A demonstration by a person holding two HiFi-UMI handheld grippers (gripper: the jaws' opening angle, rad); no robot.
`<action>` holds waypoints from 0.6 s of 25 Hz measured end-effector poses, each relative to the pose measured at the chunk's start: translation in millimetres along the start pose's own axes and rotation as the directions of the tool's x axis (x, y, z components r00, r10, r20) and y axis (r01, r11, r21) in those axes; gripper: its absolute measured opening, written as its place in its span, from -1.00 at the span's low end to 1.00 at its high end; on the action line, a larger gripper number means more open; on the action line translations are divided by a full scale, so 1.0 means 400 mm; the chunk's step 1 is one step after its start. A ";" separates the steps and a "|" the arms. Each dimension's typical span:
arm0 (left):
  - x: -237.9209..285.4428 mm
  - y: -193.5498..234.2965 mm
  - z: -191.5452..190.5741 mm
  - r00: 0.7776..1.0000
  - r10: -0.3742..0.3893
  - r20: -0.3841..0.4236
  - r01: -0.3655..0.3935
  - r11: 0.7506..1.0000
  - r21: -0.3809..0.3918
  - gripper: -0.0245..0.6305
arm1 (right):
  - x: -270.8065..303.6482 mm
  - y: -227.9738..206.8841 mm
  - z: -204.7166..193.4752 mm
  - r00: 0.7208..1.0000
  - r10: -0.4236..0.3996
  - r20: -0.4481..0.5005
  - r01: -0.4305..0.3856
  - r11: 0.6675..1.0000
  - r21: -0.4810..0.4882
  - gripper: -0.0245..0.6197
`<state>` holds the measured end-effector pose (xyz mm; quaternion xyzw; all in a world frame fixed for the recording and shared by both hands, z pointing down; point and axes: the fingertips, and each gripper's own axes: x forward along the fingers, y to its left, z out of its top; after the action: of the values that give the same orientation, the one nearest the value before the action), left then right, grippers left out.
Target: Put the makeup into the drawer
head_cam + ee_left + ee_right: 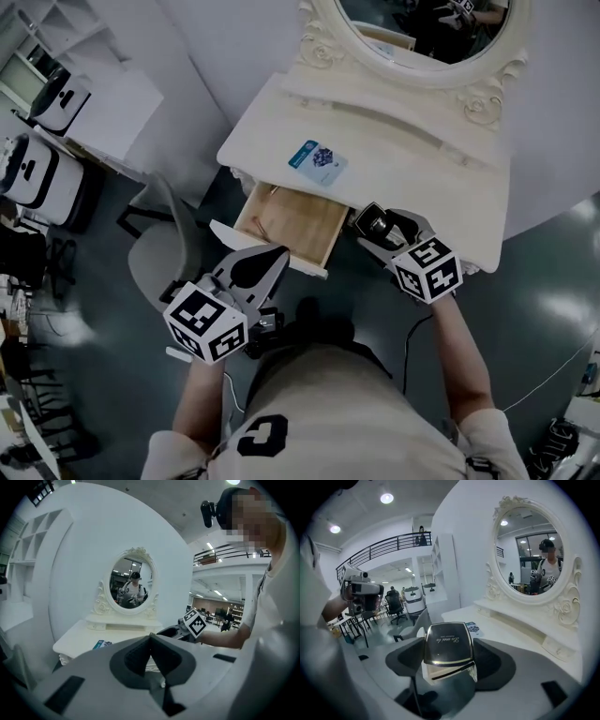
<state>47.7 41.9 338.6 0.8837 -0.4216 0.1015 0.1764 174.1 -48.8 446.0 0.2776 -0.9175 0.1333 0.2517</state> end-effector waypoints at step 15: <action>-0.022 0.130 -0.042 0.994 -0.108 -0.012 0.108 0.994 -0.018 -0.76 | 0.112 0.127 0.072 0.999 0.035 -0.027 -0.032 0.995 0.092 0.06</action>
<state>1.3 24.6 363.0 0.9029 -0.3728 0.0938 0.1922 101.5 -38.6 440.5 0.2715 -0.9112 0.1832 0.2498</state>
